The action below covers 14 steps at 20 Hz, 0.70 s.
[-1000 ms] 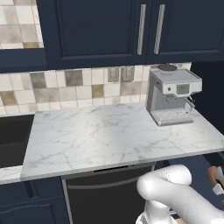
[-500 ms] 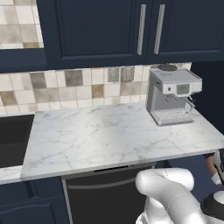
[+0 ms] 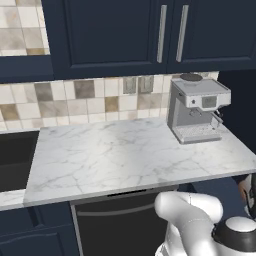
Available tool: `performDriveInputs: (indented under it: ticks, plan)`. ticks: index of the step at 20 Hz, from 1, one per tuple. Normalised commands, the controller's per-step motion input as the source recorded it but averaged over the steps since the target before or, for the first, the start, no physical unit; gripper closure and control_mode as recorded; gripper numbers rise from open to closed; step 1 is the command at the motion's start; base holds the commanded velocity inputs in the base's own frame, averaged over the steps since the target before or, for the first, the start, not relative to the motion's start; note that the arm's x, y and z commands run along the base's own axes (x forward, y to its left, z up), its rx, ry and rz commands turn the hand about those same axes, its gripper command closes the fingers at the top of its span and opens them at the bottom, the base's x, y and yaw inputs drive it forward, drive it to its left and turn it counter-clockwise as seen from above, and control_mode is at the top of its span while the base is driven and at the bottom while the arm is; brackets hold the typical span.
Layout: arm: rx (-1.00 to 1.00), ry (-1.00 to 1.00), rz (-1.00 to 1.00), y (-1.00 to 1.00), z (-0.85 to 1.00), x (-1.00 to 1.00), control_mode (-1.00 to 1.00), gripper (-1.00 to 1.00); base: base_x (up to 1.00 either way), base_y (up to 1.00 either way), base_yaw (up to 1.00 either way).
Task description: Restock the sink supplies by placing the sponge and soap dispenser on the counter and next to the sink. Make sure the soap dispenser is upright.
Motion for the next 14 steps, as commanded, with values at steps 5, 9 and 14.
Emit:
performDriveInputs:
  ticks: [5, 9, 14]
  plan:
    - [0.0, -0.01, 0.0, 0.0, 0.0, -0.05, -1.0, 1.0, 0.0, 0.0, 0.0]
    - [0.0, -0.01, 0.0, 0.0, 0.0, -0.14, -1.0, 1.0, 0.0, 0.0, 0.0]
    - [0.0, -0.02, 0.0, 0.0, 0.0, -0.18, -1.0, 1.0, 0.0, 0.0, 0.0]
